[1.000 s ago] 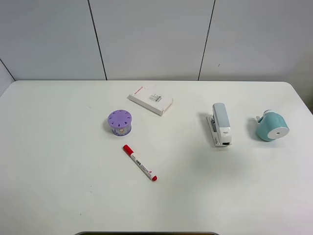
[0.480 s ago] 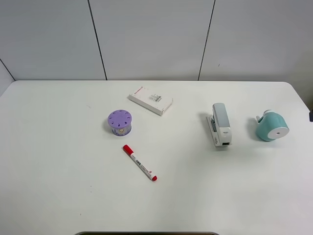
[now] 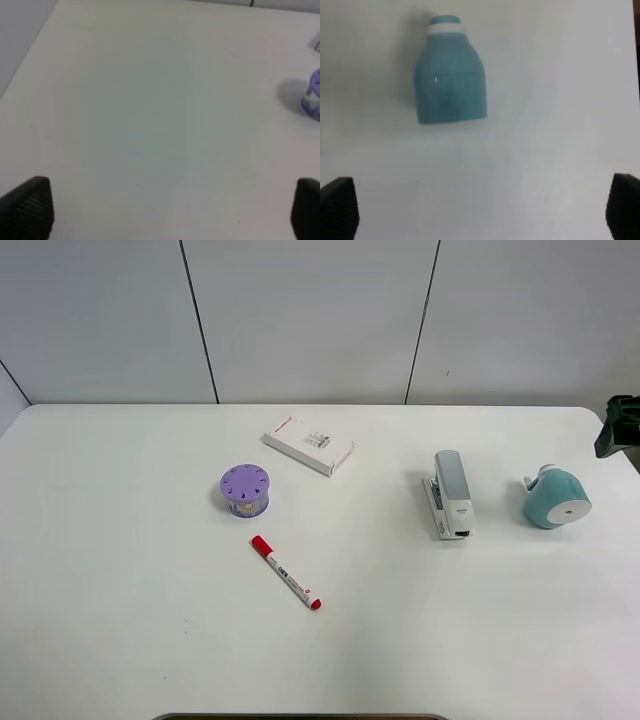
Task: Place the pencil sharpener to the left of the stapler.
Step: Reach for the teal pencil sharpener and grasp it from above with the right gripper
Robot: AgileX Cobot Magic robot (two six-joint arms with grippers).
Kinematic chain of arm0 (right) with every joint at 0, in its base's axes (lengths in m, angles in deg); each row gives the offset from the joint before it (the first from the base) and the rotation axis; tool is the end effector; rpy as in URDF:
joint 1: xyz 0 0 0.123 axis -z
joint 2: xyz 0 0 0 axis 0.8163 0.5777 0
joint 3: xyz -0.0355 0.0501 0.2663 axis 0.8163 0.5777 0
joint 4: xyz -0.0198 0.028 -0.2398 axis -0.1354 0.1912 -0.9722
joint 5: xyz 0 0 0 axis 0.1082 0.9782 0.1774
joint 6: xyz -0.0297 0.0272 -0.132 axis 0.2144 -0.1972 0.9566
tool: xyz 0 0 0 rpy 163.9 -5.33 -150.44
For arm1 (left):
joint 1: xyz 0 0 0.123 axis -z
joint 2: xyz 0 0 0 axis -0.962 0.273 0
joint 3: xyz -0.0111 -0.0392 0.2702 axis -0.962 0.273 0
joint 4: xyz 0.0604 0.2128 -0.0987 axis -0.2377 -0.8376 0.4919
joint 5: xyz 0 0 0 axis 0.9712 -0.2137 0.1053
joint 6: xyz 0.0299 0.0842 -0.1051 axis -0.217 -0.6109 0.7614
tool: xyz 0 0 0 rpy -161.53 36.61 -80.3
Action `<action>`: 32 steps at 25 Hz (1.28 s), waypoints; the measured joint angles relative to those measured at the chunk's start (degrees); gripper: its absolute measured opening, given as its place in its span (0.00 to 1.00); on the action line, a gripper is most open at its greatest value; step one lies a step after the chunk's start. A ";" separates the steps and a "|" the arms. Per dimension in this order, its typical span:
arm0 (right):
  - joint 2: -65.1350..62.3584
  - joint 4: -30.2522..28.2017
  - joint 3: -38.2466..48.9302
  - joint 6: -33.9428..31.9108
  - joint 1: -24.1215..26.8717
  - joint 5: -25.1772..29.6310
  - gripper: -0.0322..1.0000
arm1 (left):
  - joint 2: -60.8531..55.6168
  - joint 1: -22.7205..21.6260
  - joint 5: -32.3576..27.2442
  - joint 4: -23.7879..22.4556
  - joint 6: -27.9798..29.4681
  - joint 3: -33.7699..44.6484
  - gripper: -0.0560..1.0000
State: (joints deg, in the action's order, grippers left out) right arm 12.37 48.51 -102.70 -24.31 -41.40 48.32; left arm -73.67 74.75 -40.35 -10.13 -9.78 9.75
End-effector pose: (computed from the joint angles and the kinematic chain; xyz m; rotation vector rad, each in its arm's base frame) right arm 0.2845 -0.0687 0.2371 0.0816 2.7320 -0.1295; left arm 0.0388 0.0063 0.2543 -0.0627 2.0261 0.0160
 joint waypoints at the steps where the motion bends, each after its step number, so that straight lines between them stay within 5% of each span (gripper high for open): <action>1: 1.31 0.00 -0.63 0.27 0.00 -0.20 0.99 | 0.00 0.00 0.00 0.00 0.00 0.00 0.96; 32: 26.26 3.43 -1.37 2.20 0.00 -16.17 0.99 | 0.00 0.00 0.00 0.00 0.00 0.00 0.96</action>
State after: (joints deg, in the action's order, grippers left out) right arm 38.63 51.95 -104.06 -22.11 -41.40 32.14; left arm -73.67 74.75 -40.35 -10.13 -9.78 9.75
